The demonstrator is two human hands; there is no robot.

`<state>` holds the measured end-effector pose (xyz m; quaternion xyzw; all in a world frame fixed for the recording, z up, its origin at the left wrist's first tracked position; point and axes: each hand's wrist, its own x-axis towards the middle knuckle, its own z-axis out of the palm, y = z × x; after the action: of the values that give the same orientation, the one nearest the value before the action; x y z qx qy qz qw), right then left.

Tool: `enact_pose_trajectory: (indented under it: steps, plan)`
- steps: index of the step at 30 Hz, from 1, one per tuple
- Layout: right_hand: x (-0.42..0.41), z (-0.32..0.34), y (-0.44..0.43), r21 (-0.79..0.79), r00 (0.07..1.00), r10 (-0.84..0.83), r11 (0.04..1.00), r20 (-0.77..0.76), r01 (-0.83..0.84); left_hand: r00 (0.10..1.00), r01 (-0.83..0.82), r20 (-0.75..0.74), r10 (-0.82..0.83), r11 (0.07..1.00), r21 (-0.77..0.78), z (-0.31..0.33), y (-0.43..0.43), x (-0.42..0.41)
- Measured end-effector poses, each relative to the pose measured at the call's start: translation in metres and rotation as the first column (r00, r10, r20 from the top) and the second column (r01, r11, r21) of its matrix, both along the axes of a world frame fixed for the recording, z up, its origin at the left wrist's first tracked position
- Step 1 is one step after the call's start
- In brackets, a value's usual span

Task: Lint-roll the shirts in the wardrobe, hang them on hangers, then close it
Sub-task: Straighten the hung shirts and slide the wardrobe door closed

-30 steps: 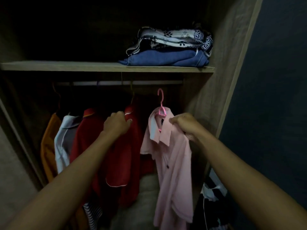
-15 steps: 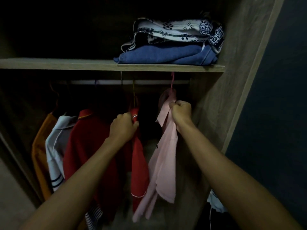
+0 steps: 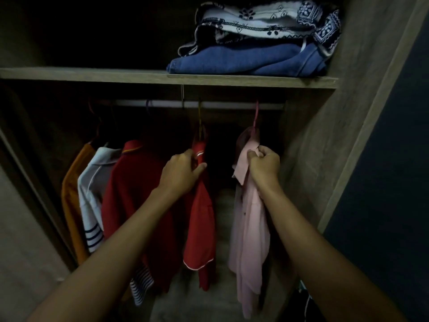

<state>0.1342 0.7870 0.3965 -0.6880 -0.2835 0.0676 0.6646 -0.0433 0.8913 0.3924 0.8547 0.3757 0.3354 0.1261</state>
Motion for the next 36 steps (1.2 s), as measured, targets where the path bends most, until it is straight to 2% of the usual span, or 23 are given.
enact_pose_trajectory:
  steps: [2,5,8,11,15,18,22,25,27,36]
  plan:
    - [-0.011,-0.007,-0.004,-0.029,0.994,-0.049,0.998,0.1,0.052,0.999,0.016,0.026,-0.018,0.999,0.046,-0.002,-0.003,-0.008]
    - [-0.042,-0.019,-0.011,0.04,0.918,-0.145,0.989,0.368,0.14,0.994,-0.002,0.111,-0.015,0.988,0.154,-0.011,-0.007,-0.032]
    - [-0.08,-0.025,-0.011,0.209,0.88,-0.114,0.978,0.462,0.016,0.977,-0.086,0.21,0.032,0.965,0.249,-0.021,-0.007,-0.074]
    - [-0.133,-0.038,0.004,0.205,0.87,0.081,0.957,0.486,-0.203,0.939,-0.231,0.325,0.108,0.899,0.371,-0.029,-0.003,-0.125]
    - [-0.211,-0.087,0.044,0.059,0.831,0.39,0.893,0.397,-0.447,0.905,-0.362,0.382,0.187,0.811,0.459,-0.042,0.009,-0.189]
    - [-0.269,-0.129,0.067,-0.093,0.786,0.524,0.846,0.329,-0.525,0.894,-0.395,0.391,0.217,0.794,0.462,-0.056,0.024,-0.234]
    - [-0.343,-0.196,0.1,-0.222,0.793,0.542,0.839,0.278,-0.496,0.898,-0.376,0.385,0.213,0.827,0.419,-0.078,0.053,-0.295]
    - [-0.379,-0.243,0.119,-0.366,0.797,0.58,0.787,0.167,-0.496,0.896,-0.38,0.376,0.236,0.844,0.379,-0.094,0.081,-0.332]
    - [-0.392,-0.265,0.123,-0.483,0.794,0.589,0.745,0.152,-0.46,0.904,-0.37,0.355,0.238,0.852,0.371,-0.102,0.099,-0.349]
    - [-0.431,-0.3,0.144,-0.713,0.874,0.486,0.604,-0.026,-0.356,0.926,-0.315,0.328,0.185,0.858,0.406,-0.115,0.128,-0.361]
